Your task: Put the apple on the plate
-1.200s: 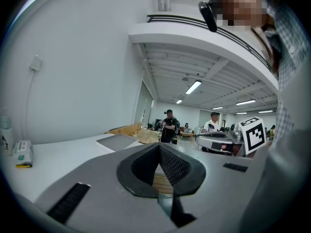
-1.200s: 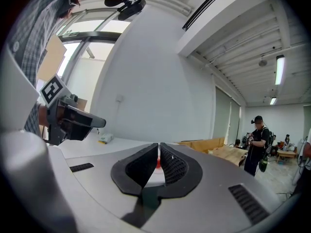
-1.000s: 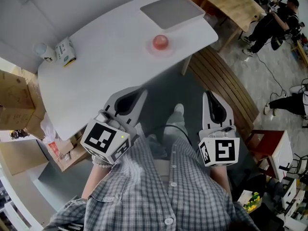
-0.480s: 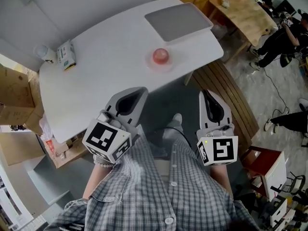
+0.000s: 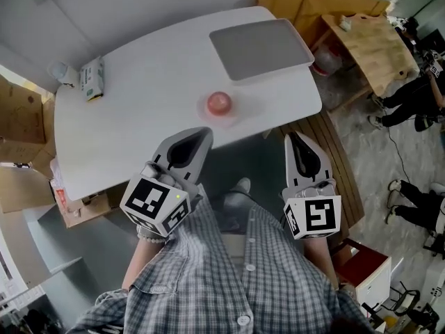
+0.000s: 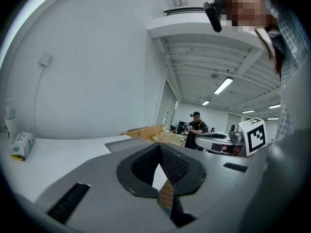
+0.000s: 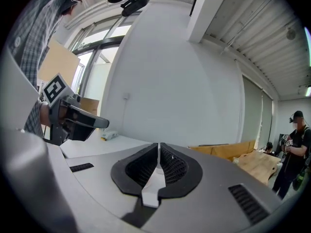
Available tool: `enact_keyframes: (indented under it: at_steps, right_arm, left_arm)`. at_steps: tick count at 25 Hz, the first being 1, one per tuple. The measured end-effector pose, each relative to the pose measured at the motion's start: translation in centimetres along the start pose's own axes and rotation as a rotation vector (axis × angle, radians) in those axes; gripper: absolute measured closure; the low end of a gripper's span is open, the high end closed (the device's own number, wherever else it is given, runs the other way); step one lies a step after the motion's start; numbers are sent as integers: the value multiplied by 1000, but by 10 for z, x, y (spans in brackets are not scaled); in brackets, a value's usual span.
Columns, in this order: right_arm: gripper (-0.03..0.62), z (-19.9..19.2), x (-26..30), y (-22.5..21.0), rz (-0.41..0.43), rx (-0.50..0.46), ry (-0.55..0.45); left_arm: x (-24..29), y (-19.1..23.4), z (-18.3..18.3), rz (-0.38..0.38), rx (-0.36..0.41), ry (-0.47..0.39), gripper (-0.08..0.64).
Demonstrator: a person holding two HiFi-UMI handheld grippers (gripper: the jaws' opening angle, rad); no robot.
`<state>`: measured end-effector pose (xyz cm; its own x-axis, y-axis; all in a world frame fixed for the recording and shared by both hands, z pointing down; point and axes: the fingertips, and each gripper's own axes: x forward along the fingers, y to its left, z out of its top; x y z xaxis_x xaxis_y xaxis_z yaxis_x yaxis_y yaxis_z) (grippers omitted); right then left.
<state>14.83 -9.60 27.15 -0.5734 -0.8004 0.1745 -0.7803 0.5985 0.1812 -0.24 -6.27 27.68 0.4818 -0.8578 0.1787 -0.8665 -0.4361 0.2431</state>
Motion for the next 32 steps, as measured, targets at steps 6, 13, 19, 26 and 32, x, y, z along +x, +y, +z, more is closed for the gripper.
enact_keyframes:
  at_steps: [6,13,19,26,32]
  right_arm:
    - [561,-11,20,-46,64,-1,6]
    - [561,-31,39,-72,149,5,25]
    - [561,-56,55,-70,206,15,78]
    - [561,-77,79,-68,261,45,138]
    - [561,-87,111,-40,349,43,191]
  left_arm:
    - [44,-6,1,66,-21,-2,551]
    - [68,-1,-3,176,-46,-5,551]
    - [71,16,-11,245,-82,34,551]
    - [66,49,-25,371,-145,57,551]
    - [52,85,-48,426,-233,114,551]
